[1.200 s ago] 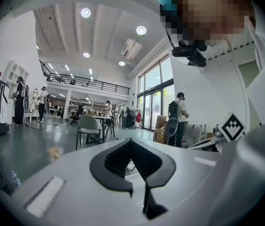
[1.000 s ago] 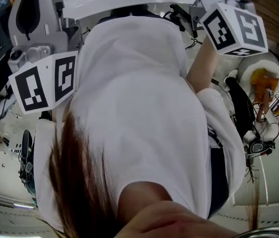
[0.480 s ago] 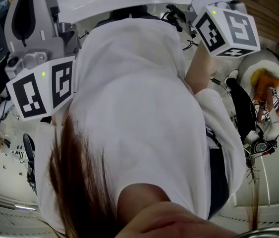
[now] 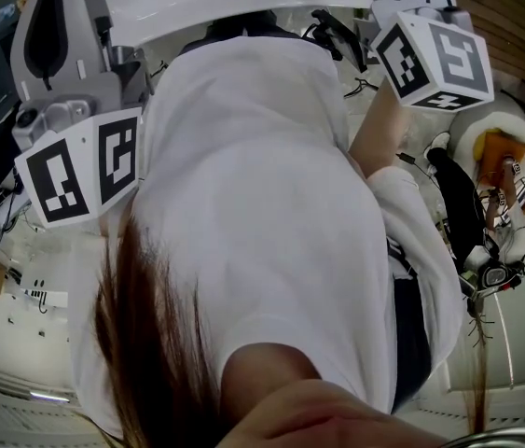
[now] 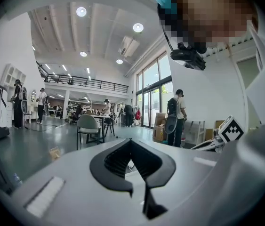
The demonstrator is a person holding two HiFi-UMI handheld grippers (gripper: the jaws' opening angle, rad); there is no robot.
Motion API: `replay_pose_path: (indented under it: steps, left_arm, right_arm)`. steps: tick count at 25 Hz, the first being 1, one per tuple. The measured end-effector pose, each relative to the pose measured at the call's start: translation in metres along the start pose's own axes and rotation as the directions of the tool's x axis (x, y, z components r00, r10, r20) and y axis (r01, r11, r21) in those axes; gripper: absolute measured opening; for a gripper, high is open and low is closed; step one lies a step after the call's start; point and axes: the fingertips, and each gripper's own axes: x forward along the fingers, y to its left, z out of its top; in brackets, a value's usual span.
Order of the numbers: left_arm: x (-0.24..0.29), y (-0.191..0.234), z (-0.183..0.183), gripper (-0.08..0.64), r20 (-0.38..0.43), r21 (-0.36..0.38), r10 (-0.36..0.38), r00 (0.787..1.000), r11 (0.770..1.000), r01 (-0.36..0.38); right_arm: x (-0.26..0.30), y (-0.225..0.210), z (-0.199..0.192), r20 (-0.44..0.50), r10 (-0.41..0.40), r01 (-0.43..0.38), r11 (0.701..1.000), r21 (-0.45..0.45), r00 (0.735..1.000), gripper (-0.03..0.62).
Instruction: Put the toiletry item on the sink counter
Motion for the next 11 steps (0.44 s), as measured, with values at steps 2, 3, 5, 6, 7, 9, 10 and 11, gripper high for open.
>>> replay_pose_path:
  steps: [2,3,5,6,7,9,10,11]
  left_arm:
    - [0.001,0.001,-0.001,0.009,0.000,0.000,0.000,1.000,1.000,0.000]
    - [0.002,0.002,-0.002,0.009,0.000,0.000,0.000,1.000,1.000,0.000]
    - [0.002,0.005,-0.002,0.009,0.002,0.000,0.000,1.000,1.000,0.000]
    - [0.000,0.005,-0.002,0.009,0.002,0.001,-0.001,1.000,1.000,0.001]
    - [-0.002,0.005,-0.002,0.009,0.003,0.001,0.000,1.000,1.000,0.000]
    - [-0.008,0.004,-0.001,0.009,0.004,0.001,0.000,1.000,1.000,0.000]
    - [-0.011,0.003,-0.001,0.009,0.005,0.001,0.001,1.000,1.000,-0.001]
    - [-0.014,0.002,-0.001,0.009,0.005,0.001,0.002,1.000,1.000,-0.002]
  right_arm:
    - [0.001,0.000,-0.001,0.000,0.000,0.000,1.000,0.000,1.000,0.005]
    - [0.003,0.000,-0.001,0.000,0.000,0.000,1.000,0.000,1.000,0.005]
    - [0.004,0.003,-0.001,0.001,0.001,-0.001,1.000,-0.001,1.000,0.005]
    - [0.004,0.004,-0.001,0.002,0.001,-0.001,1.000,-0.001,1.000,0.005]
    - [0.002,0.006,-0.001,0.002,0.001,-0.001,1.000,-0.002,1.000,0.005]
    - [-0.003,0.009,-0.002,0.004,0.002,-0.002,1.000,-0.001,1.000,0.005]
    - [-0.005,0.010,-0.002,0.005,0.003,-0.003,1.000,0.000,1.000,0.005]
    - [-0.008,0.012,-0.003,0.006,0.005,-0.005,1.000,0.001,1.000,0.005]
